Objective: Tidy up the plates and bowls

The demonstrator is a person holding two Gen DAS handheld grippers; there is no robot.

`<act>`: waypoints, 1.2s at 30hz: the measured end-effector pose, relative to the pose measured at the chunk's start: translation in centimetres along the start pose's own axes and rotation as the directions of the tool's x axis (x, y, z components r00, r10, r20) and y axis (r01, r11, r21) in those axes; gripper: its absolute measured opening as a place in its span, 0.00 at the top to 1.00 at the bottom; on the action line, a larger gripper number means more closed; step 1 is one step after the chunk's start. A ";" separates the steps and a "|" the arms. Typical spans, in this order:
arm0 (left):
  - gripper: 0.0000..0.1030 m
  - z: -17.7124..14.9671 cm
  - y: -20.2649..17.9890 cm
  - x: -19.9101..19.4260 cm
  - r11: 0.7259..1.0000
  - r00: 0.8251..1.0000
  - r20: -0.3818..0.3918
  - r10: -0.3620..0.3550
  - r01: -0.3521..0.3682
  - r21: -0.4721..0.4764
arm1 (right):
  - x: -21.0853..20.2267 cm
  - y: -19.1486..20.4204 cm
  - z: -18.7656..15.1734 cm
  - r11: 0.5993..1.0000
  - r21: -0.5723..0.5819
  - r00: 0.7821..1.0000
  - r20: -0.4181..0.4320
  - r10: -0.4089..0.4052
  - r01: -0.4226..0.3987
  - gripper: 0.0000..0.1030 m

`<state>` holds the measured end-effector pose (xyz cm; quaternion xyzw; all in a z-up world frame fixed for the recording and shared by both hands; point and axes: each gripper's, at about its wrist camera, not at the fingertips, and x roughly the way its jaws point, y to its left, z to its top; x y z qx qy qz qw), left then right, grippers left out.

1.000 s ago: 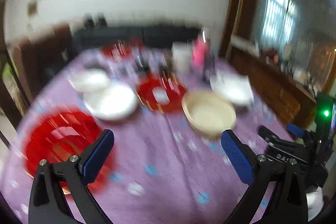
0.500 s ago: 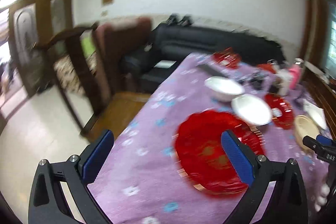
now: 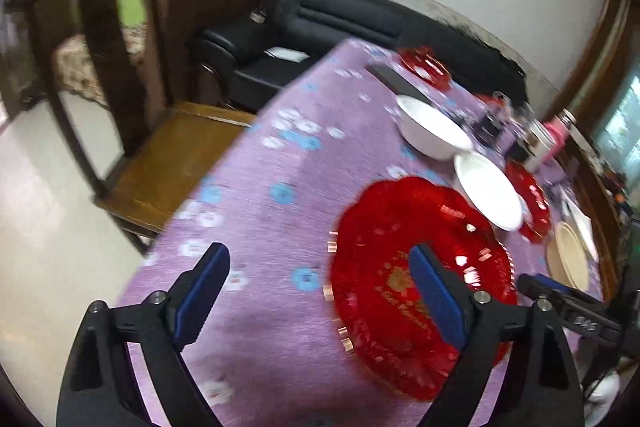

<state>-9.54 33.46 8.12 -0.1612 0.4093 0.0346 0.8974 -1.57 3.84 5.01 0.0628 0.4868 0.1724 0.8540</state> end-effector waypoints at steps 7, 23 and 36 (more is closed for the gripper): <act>0.14 0.4 -2.2 4.8 0.999 0.997 -0.069 0.025 -0.022 0.049 | 2.2 0.9 0.2 1.000 0.014 0.999 -0.042 -0.003 0.004 0.35; 0.81 0.2 -2.5 3.9 0.997 0.995 -0.069 0.073 -0.071 0.027 | 1.7 2.9 -0.2 0.997 -0.019 0.997 -0.019 0.078 -0.078 0.87; 0.74 -1.1 -0.8 5.9 0.980 0.974 -0.116 0.196 -0.193 0.039 | 5.7 4.0 -1.0 0.995 -0.045 0.994 -0.069 0.087 -0.091 0.85</act>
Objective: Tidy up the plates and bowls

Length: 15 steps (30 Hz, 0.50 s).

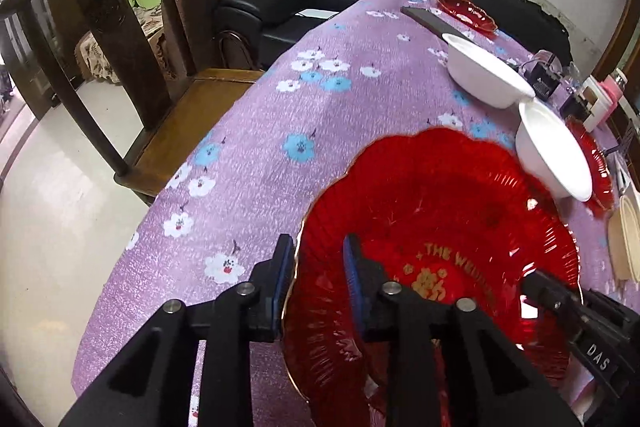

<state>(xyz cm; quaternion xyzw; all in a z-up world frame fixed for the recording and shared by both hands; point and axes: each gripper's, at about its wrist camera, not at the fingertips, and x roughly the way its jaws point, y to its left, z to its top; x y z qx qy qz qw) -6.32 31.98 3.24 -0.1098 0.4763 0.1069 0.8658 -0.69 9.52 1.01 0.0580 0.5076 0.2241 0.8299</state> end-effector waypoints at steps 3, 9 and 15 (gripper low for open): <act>0.59 -0.2 -0.2 -1.3 1.000 0.999 0.035 -0.014 0.014 0.005 | -0.8 -0.5 0.0 0.999 0.021 0.999 0.019 0.028 -0.028 0.83; 0.43 -0.6 -0.4 -5.7 1.000 0.987 0.158 0.022 -0.021 -0.007 | -4.3 -2.1 -0.5 0.999 0.046 0.993 0.117 0.006 -0.011 0.75; 0.14 -2.7 -3.6 -11.8 0.988 0.921 0.370 0.123 -0.150 0.045 | -10.0 -3.0 -2.4 0.997 0.035 0.950 0.302 -0.081 0.074 0.56</act>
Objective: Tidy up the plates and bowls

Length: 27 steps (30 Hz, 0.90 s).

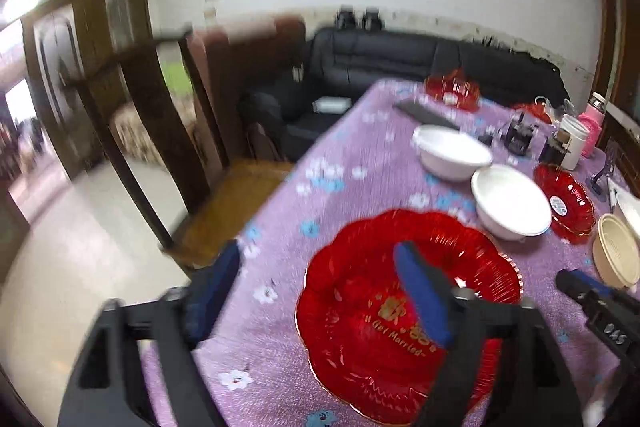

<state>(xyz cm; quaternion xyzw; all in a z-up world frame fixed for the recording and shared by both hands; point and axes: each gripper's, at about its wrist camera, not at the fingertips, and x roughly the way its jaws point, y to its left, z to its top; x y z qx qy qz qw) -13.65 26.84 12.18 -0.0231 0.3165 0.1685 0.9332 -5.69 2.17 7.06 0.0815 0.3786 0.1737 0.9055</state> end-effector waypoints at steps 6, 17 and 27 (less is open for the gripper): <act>0.13 -0.7 -5.4 -3.3 0.987 0.998 0.018 -0.056 0.053 0.155 | -2.9 -3.8 -1.1 0.995 0.099 0.996 0.082 -0.034 0.026 0.28; 0.13 -3.0 -12.1 -4.8 0.950 0.997 -0.025 -0.078 0.082 0.302 | -6.4 -9.5 -3.7 0.981 0.178 0.991 0.102 -0.091 0.072 0.28; 0.13 -3.7 -14.0 -5.5 0.935 0.993 -0.043 -0.106 0.114 0.335 | -7.4 -11.4 -4.3 0.978 0.189 0.988 0.107 -0.113 0.092 0.28</act>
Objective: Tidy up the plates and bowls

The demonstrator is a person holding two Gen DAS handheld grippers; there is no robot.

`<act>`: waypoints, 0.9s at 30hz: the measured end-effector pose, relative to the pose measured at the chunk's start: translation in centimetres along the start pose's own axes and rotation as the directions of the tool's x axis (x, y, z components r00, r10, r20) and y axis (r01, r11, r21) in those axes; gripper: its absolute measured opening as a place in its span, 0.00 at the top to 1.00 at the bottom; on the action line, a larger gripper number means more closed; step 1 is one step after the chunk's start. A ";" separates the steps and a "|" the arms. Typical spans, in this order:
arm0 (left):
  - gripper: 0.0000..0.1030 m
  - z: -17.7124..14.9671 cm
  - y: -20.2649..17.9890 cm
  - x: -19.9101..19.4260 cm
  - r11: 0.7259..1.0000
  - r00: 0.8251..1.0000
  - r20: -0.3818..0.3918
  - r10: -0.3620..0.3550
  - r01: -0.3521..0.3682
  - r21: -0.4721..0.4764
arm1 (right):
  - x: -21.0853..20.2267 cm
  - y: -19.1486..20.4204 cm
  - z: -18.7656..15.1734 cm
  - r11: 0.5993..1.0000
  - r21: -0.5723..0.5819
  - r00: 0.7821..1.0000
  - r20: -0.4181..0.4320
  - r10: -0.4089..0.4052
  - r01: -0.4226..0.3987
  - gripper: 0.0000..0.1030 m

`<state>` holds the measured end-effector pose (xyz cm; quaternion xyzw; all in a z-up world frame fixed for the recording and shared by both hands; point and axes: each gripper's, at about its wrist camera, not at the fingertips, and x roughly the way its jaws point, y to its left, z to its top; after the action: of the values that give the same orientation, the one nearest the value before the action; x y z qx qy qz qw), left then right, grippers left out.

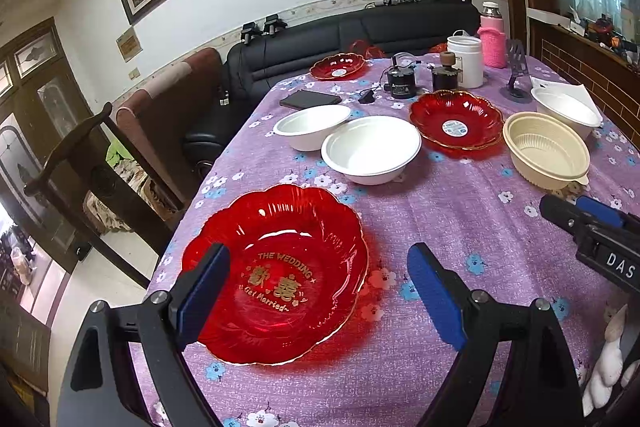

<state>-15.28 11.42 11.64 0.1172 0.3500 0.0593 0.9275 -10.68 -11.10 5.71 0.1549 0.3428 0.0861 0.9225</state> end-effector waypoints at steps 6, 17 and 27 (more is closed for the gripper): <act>0.13 -0.1 0.1 1.2 1.000 0.999 -0.031 -0.017 0.017 -0.015 | 0.4 -0.8 0.2 1.000 0.008 1.000 -0.005 -0.013 0.013 0.28; 0.13 0.0 0.3 2.5 0.999 0.998 -0.043 -0.046 0.045 -0.031 | 1.8 -0.4 0.4 1.000 -0.010 0.999 -0.027 -0.028 0.028 0.28; 0.13 -0.2 0.8 3.3 0.996 0.996 -0.040 -0.075 0.073 -0.047 | 2.6 0.1 0.4 0.999 -0.027 0.998 -0.045 -0.041 0.040 0.28</act>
<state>-12.96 12.82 9.57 0.0818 0.3720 0.0353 0.9239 -8.49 -10.38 4.47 0.1337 0.3655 0.0755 0.9181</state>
